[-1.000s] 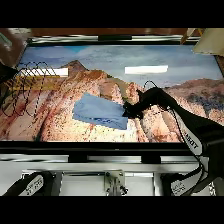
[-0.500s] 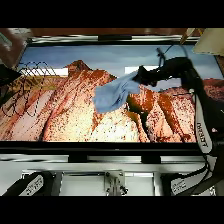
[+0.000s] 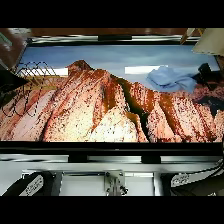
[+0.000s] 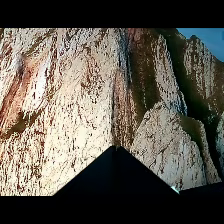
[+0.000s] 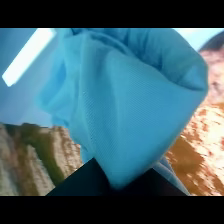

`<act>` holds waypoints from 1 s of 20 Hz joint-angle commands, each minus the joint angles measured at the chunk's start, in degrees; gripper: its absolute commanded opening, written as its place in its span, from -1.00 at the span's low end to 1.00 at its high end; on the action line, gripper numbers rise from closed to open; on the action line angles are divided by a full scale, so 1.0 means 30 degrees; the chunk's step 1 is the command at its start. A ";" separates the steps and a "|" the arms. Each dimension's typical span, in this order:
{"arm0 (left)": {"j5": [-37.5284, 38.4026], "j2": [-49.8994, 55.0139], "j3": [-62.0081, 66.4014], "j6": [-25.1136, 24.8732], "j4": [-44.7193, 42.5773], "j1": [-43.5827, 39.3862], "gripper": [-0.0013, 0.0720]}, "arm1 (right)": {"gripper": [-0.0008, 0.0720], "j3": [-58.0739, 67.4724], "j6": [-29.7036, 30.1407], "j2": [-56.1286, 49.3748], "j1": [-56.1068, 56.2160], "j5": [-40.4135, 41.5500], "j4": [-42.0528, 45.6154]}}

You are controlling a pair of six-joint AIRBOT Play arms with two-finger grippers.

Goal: Fold the shirts.

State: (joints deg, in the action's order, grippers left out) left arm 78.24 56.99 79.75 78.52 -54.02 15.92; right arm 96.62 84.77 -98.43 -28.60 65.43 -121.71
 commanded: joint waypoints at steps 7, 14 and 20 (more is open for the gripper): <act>-0.0066 0.0080 -0.0474 0.0204 -0.0015 -0.0918 -0.88 | -0.77 -0.7249 -0.4612 0.0568 -0.0517 0.4306 0.3628; -0.0087 0.0109 -0.0474 -0.0015 -0.0022 -0.0925 -0.88 | 0.34 -0.8859 -0.5843 0.1260 0.1326 0.4204 0.4073; -0.1617 0.0248 -0.0430 -0.1020 -0.0321 -0.1027 -0.89 | 0.35 -0.3905 -0.6186 0.5763 0.0248 0.6776 0.7759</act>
State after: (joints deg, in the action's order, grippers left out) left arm 76.58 57.43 78.37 76.82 -54.26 13.06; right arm 77.25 67.02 -87.07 -26.37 84.47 -103.00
